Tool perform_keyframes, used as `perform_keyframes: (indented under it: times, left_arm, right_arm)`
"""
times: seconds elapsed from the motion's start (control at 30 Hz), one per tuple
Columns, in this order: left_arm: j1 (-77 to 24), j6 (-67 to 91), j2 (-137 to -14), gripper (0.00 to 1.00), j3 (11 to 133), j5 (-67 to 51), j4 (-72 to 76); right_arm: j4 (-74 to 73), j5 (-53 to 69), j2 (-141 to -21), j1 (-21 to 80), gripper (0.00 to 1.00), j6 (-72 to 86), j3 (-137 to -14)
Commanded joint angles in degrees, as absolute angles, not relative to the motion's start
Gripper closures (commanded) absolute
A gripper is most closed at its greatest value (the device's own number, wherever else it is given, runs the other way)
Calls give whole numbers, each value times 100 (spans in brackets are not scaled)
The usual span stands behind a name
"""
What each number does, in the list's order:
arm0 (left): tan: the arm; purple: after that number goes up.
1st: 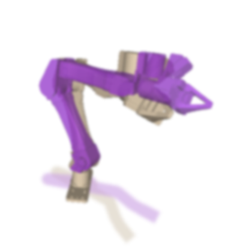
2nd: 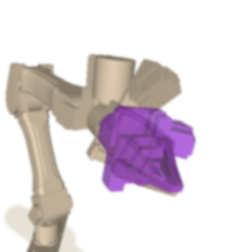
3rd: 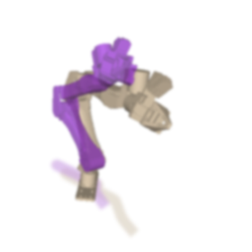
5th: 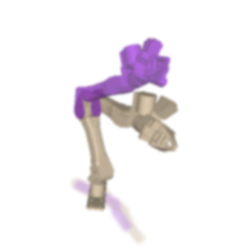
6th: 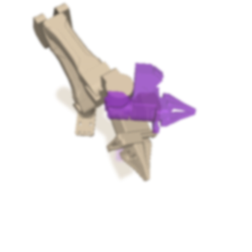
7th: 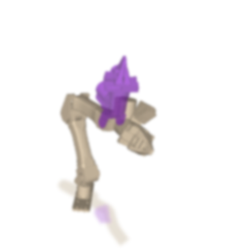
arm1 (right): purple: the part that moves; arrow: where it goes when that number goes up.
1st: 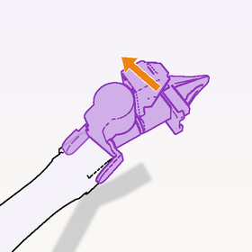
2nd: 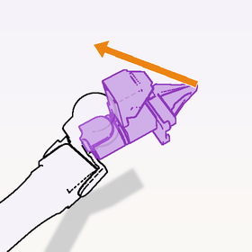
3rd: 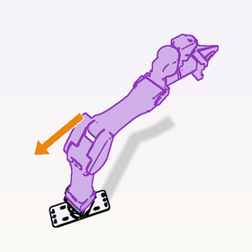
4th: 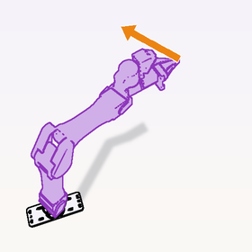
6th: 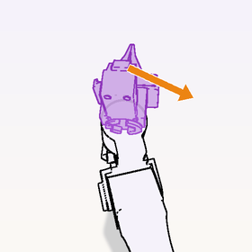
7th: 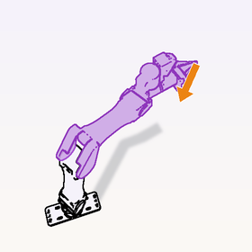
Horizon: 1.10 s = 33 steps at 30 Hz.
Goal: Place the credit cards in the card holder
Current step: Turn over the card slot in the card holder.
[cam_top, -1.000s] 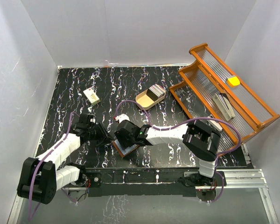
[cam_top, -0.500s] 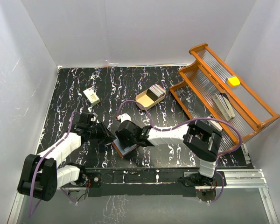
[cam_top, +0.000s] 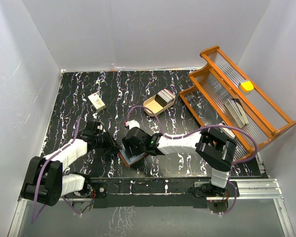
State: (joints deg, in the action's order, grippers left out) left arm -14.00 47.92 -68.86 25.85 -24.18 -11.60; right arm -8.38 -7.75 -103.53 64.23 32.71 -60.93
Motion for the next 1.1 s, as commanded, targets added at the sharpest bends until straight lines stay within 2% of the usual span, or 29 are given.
perform_keyframes:
  times: [0.0,0.1,0.23,0.3,0.37,0.43,0.5,0.67,1.07]
  left_arm:
    - [-1372,4716,-6965,75,2442,-2447,-1033]
    - [-1373,4720,-7071,75,2403,-2463,-973]
    - [-1372,4720,-7110,75,2412,-2463,-950]
    - [-1375,4720,-7112,75,2416,-2453,-949]
    - [-1379,4713,-7125,75,2421,-2443,-949]
    - [-1374,4711,-7148,75,2410,-2443,-949]
    - [-1372,4711,-7165,75,2402,-2435,-937]
    - [-1373,4704,-7187,76,2381,-2383,-934]
    - [-1382,4904,-6691,75,2642,-2405,-1167]
  right_arm:
    - [-596,-770,-10011,6407,45,3271,-6037]
    - [-673,-811,-10040,6407,53,3216,-6075]
    - [-686,-832,-10012,6407,54,3213,-6077]
    - [-702,-871,-10011,6407,52,3219,-6088]
    - [-758,-920,-10011,6407,44,3226,-6119]
    - [-765,-970,-10011,6407,43,3226,-6109]
    - [-765,-1000,-10013,6407,47,3226,-6095]
    - [-745,-996,-10011,6405,66,3212,-6070]
    - [-798,-1231,-9743,6407,60,3267,-6040]
